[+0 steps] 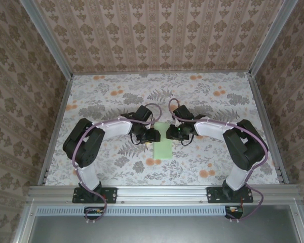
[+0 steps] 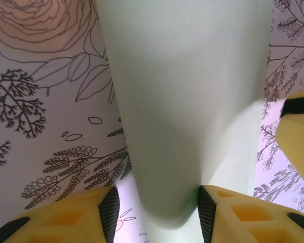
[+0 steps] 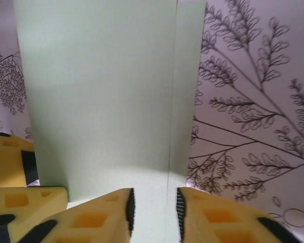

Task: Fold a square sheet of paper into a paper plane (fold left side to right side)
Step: First fold in half a square sheet of paper at the center of the table.

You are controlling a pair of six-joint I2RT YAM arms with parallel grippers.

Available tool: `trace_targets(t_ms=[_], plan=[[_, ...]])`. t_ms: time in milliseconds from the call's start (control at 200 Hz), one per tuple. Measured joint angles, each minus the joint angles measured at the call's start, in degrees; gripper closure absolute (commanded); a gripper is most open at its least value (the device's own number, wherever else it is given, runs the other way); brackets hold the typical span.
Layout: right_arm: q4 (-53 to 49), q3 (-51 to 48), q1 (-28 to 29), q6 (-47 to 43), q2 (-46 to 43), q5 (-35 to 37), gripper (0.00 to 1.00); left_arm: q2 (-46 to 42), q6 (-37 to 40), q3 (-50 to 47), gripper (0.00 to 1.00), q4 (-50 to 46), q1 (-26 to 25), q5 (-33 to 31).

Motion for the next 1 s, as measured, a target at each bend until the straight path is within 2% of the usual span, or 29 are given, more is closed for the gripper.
trace_targets(t_ms=[305, 545, 1000], plan=[[-0.07, -5.03, -1.25, 0.39, -12.94, 8.85, 0.31, 1.38, 0.2, 2.27, 0.49, -2.64, -0.5, -0.59], [2.4, -10.95, -2.58, 2.12, -20.2, 12.61, 0.15, 2.51, 0.63, 4.39, 0.48, -5.16, -1.16, -1.79], [4.26, -12.98, -4.22, 3.13, -24.22, 13.81, 0.12, 4.22, 1.33, 7.28, 0.48, -8.63, -1.79, -3.06]])
